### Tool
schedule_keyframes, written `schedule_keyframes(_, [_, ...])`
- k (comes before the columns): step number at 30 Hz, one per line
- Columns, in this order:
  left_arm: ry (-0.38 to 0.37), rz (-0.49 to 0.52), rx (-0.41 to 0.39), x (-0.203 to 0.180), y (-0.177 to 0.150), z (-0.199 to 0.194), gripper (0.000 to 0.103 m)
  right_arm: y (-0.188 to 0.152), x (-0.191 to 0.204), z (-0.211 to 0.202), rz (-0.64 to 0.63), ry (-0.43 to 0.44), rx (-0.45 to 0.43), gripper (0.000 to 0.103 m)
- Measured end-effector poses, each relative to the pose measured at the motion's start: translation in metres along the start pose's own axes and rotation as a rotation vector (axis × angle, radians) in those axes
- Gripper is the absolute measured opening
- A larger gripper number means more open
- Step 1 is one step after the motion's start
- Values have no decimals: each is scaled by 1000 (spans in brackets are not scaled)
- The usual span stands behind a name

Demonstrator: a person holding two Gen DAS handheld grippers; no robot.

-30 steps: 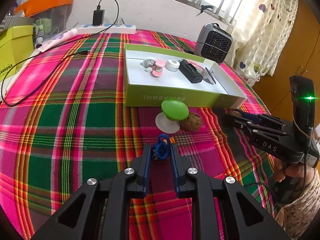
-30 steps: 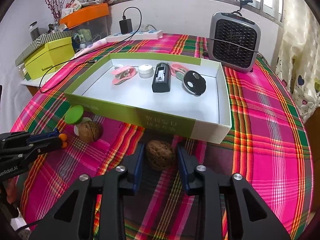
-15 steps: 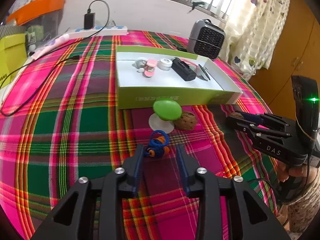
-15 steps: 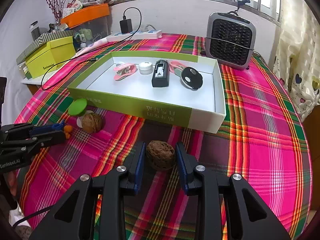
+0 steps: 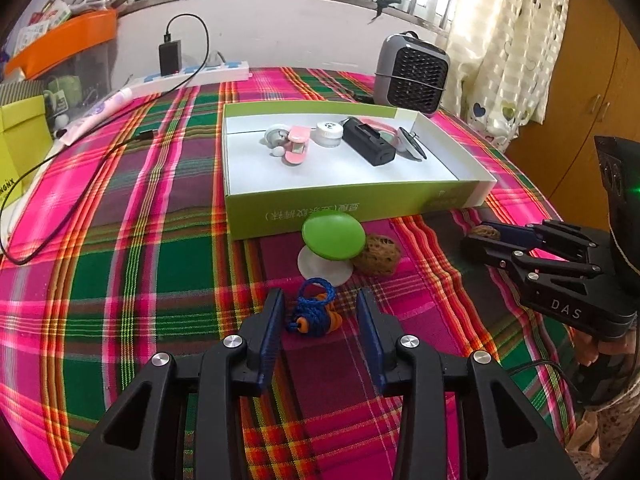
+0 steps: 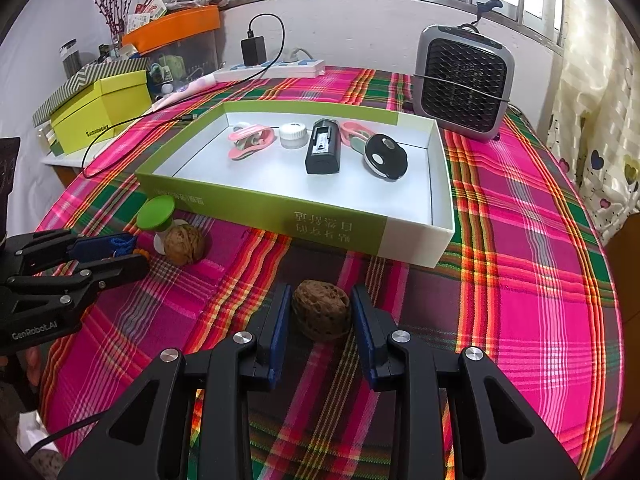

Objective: Organize objects
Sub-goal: 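Grasp the blue-orange figure with the left gripper while the right grasps a walnut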

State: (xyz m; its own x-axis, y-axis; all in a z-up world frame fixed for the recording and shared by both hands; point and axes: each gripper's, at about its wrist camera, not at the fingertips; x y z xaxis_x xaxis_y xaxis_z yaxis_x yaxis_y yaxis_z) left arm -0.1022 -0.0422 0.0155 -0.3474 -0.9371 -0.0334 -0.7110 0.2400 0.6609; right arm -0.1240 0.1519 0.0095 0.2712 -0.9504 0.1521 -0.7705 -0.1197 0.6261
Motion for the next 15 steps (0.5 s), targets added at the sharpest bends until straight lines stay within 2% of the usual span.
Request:
schedule_keyframes(4, [18,-3,3,0,0,0,28,0,0,0,1,2,1,31])
schedule_keyframes(15, [20,-9,3,2,0,0,20,0,1,1,3,5,1,31])
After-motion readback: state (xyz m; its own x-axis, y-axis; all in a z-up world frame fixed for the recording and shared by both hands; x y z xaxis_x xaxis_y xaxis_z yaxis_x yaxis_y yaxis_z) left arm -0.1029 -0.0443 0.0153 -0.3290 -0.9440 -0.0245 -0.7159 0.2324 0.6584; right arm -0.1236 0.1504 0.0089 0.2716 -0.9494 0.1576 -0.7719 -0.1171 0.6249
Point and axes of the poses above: each gripper's, at about its wrist camera, not at the fingertips, and z roughly the way its jaws point, x to its left, y to its top, and after that the axes turned 11 degrees about z, right-handed
